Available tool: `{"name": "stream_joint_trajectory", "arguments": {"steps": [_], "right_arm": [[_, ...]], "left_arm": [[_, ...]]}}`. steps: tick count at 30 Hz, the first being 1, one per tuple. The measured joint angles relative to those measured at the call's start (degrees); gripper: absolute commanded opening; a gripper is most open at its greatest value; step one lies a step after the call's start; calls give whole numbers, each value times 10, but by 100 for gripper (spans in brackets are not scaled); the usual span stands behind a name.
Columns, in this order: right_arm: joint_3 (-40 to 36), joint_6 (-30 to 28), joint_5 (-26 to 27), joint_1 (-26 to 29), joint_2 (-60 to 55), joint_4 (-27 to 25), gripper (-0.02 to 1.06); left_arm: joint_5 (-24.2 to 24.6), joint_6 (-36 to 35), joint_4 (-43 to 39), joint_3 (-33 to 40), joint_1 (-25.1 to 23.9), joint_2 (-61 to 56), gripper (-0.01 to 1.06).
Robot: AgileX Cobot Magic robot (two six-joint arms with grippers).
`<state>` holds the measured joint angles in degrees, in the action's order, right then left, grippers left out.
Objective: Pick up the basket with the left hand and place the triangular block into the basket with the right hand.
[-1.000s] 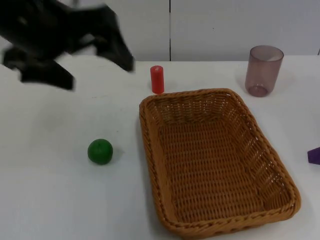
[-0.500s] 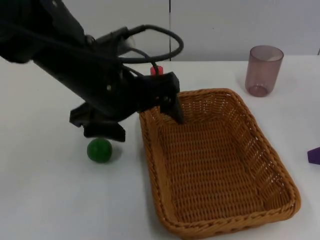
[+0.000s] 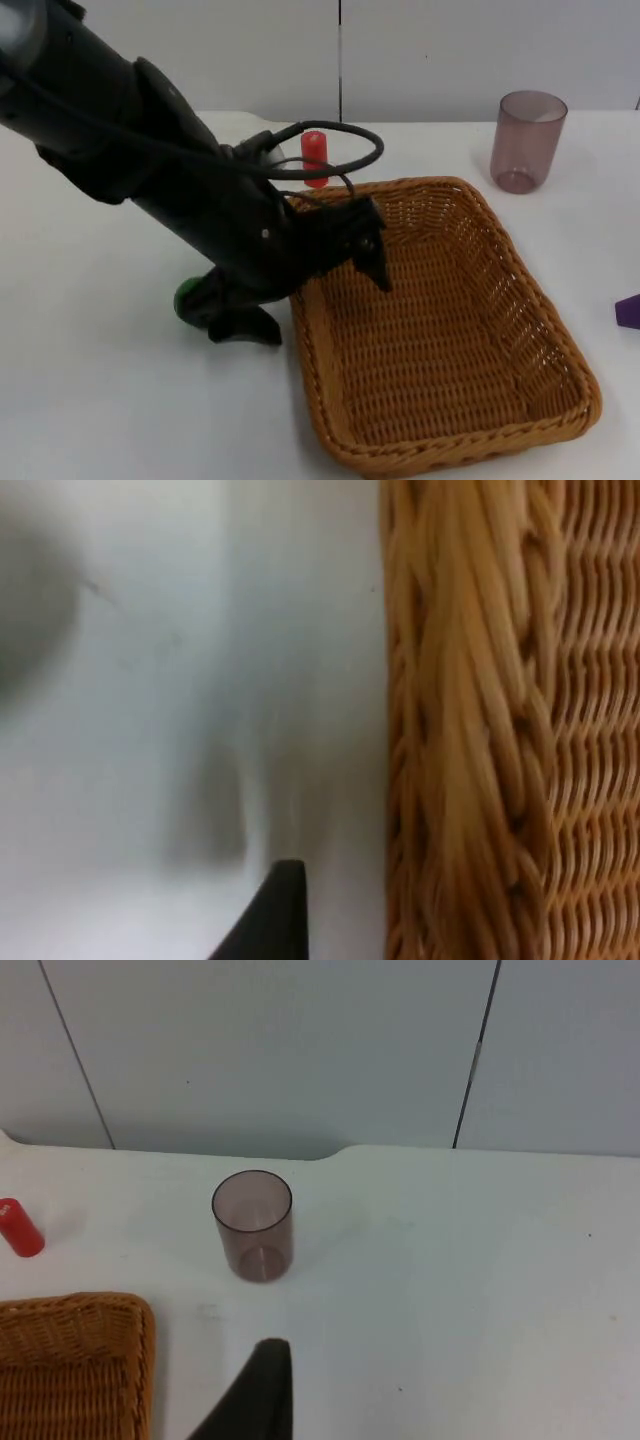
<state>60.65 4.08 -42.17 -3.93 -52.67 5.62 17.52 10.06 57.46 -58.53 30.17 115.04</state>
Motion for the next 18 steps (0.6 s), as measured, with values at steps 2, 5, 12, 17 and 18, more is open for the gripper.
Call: {"name": "stream_joint_trajectory", "arguments": {"steps": [2,5,12,17,18], "right_arm": [[0,-1,0,0,0,0,105],[0,-2,0,0,0,0,105],[0,-6,0,0,0,0,105],[0,-7,0,0,0,1,105],[0,-8,0,0,0,1,105]], "left_arm": [[-10,-10,11,0,6,8,101],[-18,-23,16,0,10,23,101],[-30,-43,18,0,10,32,99],[-34,-45,16,0,10,32,50],[-34,-45,15,0,10,33,27]]}}
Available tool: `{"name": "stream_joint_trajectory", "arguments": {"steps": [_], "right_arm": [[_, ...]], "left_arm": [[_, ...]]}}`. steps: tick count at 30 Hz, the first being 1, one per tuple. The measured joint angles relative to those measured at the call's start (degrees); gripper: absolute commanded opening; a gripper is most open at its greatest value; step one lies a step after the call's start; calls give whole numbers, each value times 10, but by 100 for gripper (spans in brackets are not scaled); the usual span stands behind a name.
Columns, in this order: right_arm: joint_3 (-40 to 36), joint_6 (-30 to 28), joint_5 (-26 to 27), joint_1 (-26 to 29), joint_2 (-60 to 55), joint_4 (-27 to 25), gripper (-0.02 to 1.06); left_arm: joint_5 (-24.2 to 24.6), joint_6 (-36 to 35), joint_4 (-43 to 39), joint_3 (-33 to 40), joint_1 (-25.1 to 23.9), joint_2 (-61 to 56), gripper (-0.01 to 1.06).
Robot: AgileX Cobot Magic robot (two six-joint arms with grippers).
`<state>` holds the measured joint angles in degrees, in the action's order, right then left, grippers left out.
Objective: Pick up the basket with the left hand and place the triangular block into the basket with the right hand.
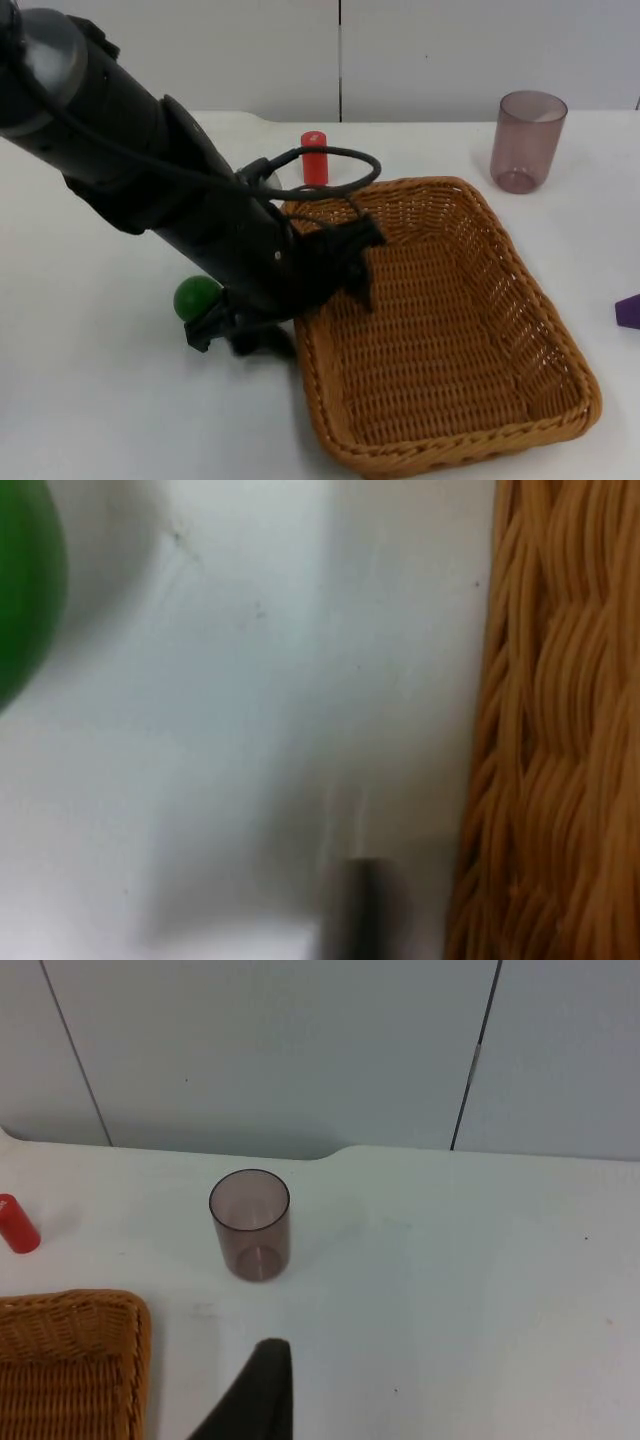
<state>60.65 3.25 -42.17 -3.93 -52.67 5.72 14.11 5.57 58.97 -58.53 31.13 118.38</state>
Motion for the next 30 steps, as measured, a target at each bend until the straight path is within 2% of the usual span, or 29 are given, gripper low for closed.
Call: {"name": "stream_joint_trajectory", "arguments": {"steps": [1,2,15,30], "right_arm": [[0,0,0,0,0,0,105],[0,0,0,0,0,0,105],[0,0,0,0,0,0,105],[0,0,1,0,0,-1,105]], "left_arm": [[0,0,0,0,0,0,8],[0,0,0,0,0,0,0],[34,0,-18,1,1,-11,1],[162,5,-113,1,-27,-184,1]]}}
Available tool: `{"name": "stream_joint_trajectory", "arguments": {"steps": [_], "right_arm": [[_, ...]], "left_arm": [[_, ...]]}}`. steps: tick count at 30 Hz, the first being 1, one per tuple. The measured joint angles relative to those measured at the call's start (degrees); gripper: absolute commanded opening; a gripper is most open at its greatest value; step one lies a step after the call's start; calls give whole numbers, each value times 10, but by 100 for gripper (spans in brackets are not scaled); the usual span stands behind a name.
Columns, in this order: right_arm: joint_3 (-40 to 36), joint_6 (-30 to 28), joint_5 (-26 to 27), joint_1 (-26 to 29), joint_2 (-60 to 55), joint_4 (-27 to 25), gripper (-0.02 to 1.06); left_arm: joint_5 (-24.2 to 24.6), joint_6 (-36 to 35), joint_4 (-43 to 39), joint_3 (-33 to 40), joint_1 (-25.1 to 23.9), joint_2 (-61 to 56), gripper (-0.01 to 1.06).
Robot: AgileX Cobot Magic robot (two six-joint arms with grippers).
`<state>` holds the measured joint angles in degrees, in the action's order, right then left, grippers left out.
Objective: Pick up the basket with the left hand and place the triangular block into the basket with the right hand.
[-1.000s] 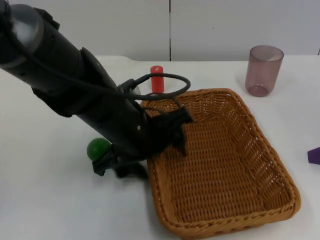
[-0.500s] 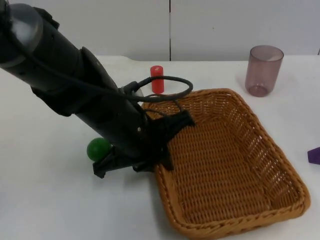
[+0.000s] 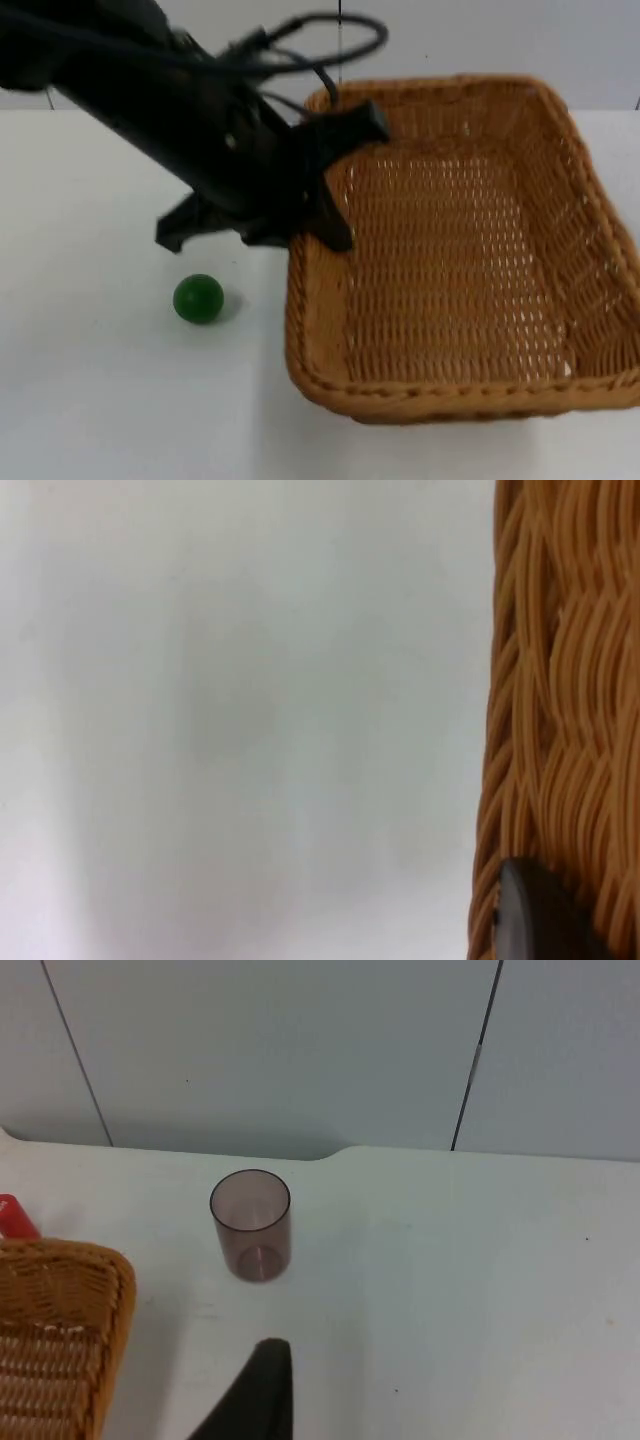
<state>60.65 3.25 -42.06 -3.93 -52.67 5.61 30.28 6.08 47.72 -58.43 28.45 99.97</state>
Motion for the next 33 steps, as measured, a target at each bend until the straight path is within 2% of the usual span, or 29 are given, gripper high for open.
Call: {"name": "stream_joint_trajectory", "arguments": {"steps": [5,8,12,15,16,20,24,33], "right_arm": [[0,-4,-1,0,0,0,105],[0,-12,-5,0,0,0,105],[0,-19,-15,0,0,-3,105],[0,-60,-33,0,-7,-39,105],[0,-60,-33,0,-7,-39,105],[0,-136,-60,0,-45,-96,105],[0,-178,-62,0,-91,-104,105],[0,-276,-14,0,-246,-119,105]], "left_arm": [[50,0,-7,0,-30,-39,1],[91,0,-17,0,-77,-48,1],[107,-5,-37,0,-110,-48,1],[117,-14,-68,0,-131,-48,1],[117,-14,-68,0,-131,-48,1],[123,-17,-86,0,-132,-48,1],[124,-18,-87,0,-132,-48,1],[126,-18,-87,0,-132,-48,1]]}}
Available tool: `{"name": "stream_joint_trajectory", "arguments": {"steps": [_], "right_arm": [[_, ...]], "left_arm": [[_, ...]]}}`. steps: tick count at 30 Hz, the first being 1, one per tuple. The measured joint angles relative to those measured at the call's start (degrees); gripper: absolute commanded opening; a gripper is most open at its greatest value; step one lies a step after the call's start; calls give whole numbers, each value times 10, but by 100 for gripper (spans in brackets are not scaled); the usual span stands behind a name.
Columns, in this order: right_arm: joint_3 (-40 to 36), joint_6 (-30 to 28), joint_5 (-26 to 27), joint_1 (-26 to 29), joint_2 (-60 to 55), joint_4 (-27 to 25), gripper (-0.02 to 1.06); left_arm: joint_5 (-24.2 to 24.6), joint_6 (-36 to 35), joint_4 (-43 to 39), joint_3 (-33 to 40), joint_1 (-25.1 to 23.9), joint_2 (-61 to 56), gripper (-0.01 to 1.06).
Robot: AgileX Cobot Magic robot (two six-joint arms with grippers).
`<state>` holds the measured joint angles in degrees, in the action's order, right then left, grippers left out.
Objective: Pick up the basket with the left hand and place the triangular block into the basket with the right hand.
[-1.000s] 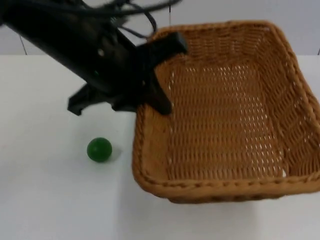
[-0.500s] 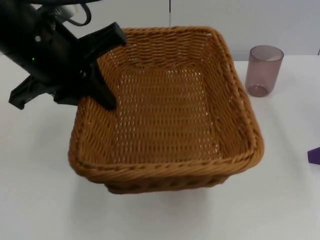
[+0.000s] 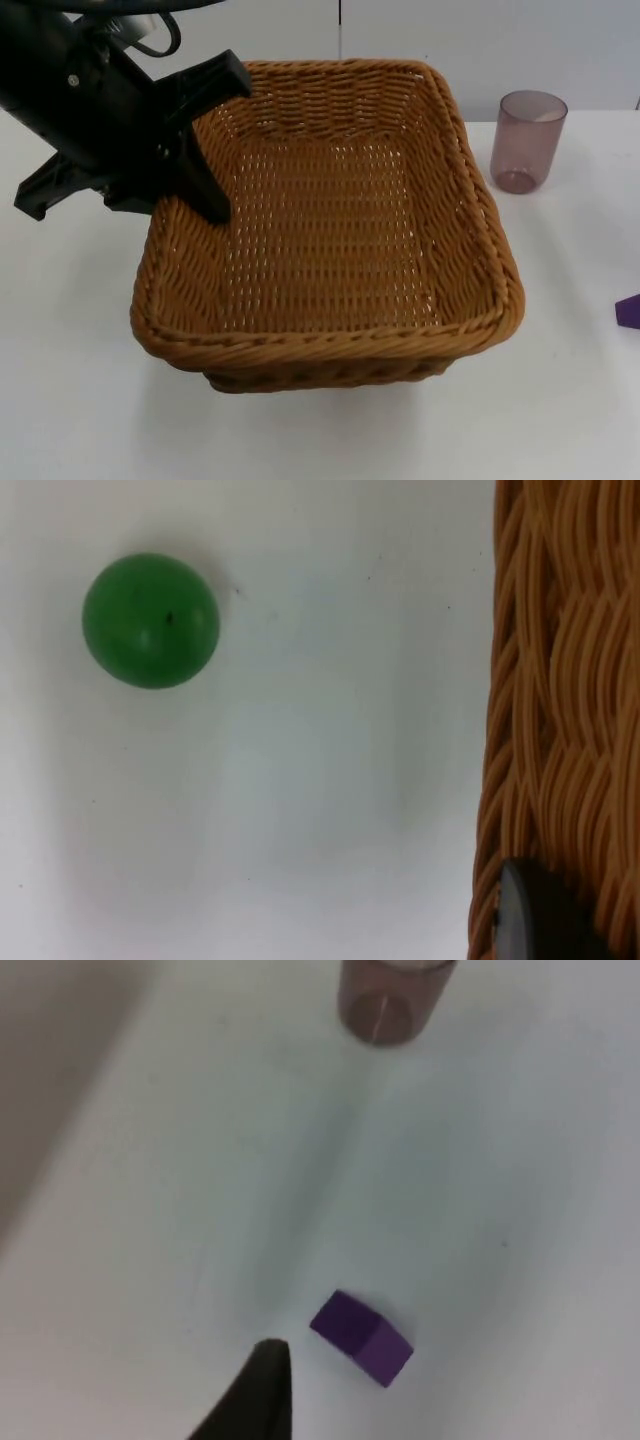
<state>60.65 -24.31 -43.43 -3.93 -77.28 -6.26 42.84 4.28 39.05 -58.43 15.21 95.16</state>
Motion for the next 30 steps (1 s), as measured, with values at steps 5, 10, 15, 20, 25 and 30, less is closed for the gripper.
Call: {"name": "stream_joint_trajectory", "arguments": {"steps": [5,10,15,20,25,30], "right_arm": [[0,-82,15,0,-94,-1,105],[0,-195,46,0,-177,-1,105],[0,-278,65,0,-252,-1,105],[0,-295,83,0,-312,-2,104],[0,-299,107,0,-341,-2,101],[1,-301,132,0,-359,-2,98]], "left_arm": [[0,0,0,0,0,0,1],[0,0,0,0,0,0,1],[0,0,0,0,0,0,1],[0,0,0,0,0,0,1],[2,0,0,0,0,0,1],[2,0,0,0,0,0,1]]}}
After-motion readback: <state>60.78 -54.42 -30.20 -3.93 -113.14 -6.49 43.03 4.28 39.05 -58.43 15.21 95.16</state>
